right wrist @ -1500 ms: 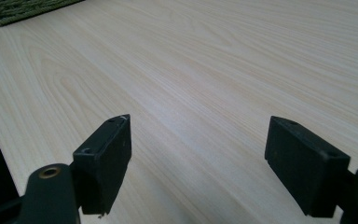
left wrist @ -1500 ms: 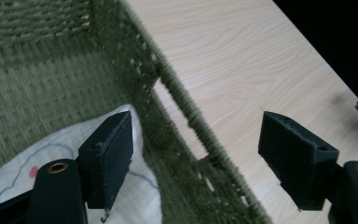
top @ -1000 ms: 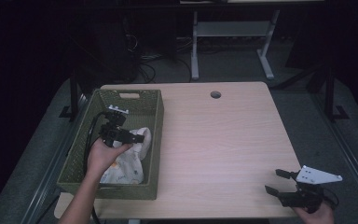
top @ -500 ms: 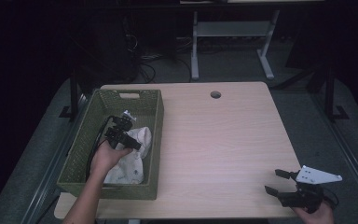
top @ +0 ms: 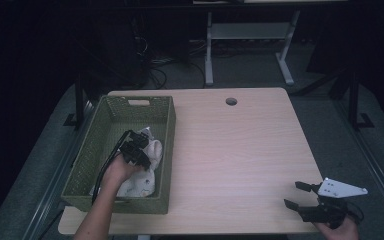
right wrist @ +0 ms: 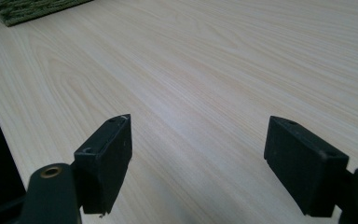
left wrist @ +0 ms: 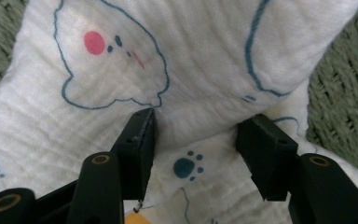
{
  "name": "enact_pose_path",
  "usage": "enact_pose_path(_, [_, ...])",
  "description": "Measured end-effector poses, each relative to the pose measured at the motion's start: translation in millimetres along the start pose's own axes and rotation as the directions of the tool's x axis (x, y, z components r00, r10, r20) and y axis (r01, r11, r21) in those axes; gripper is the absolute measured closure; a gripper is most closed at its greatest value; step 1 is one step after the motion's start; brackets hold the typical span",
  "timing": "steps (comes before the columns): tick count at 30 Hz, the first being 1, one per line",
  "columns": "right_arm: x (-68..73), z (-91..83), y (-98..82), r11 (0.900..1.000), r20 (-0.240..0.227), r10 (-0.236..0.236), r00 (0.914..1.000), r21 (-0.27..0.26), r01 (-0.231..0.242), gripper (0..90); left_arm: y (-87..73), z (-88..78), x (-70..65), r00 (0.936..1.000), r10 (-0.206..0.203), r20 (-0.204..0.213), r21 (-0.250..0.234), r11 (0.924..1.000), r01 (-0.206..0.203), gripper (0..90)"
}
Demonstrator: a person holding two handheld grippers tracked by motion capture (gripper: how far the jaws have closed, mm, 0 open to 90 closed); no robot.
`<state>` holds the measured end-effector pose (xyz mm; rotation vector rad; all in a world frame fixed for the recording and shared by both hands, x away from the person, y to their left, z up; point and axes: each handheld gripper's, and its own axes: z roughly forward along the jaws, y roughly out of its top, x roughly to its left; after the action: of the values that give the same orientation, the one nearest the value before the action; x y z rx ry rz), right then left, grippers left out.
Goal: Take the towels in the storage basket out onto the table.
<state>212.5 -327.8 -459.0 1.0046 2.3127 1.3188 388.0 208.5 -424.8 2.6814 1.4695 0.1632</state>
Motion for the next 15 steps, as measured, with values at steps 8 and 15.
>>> enact_pose_path(8, [1.7, 2.1, 0.3, 1.000, -0.006, -0.007, 1.0000, 0.009, 0.008, 23.2, -1.6, 2.8, 10.9, 0.9958, -0.042, 0.082, -0.014, 0.9990, 0.043, 54.2])
enact_pose_path(15, [2.4, 0.4, 0.6, 1.000, -0.004, -0.006, 1.0000, 0.003, 0.006, 23.4, -4.0, 3.1, 20.9, 0.9947, -0.063, 0.082, -0.030, 0.9974, 0.066, 78.8])
